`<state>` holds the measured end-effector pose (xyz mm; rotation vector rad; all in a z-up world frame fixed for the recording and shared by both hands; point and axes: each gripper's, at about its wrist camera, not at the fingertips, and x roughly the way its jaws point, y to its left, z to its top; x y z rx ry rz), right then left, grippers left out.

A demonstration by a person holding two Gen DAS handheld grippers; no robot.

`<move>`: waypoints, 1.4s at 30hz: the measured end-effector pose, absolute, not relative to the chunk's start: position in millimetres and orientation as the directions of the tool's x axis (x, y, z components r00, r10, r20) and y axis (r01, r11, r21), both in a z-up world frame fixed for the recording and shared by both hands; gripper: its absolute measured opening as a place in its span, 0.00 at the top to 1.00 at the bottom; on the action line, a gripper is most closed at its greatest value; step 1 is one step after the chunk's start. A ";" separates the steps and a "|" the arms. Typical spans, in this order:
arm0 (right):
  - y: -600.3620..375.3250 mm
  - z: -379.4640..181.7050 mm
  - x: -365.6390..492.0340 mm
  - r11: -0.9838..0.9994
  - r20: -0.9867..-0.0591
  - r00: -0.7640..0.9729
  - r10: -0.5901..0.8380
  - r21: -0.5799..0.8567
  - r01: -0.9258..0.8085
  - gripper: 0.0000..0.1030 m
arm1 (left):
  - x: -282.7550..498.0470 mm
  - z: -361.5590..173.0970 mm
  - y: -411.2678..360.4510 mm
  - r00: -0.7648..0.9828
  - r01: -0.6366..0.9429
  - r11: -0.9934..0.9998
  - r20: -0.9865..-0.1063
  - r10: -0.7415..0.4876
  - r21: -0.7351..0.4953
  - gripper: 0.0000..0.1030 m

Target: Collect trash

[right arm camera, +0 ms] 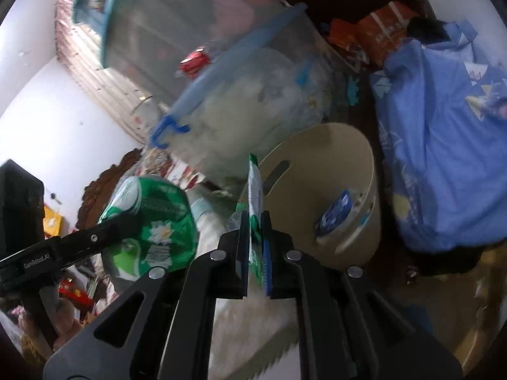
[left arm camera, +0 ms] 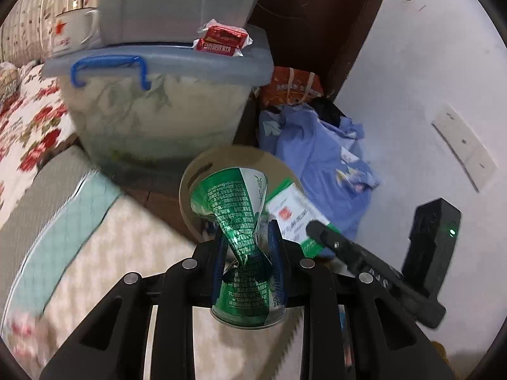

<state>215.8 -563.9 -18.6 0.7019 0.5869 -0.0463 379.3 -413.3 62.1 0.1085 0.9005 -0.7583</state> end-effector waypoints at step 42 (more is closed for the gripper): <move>-164.3 -0.4 169.4 0.801 -0.623 0.509 0.594 0.518 -0.300 0.44 | 135.6 39.8 99.9 0.693 0.008 0.931 -0.669 -0.269 -0.366 0.38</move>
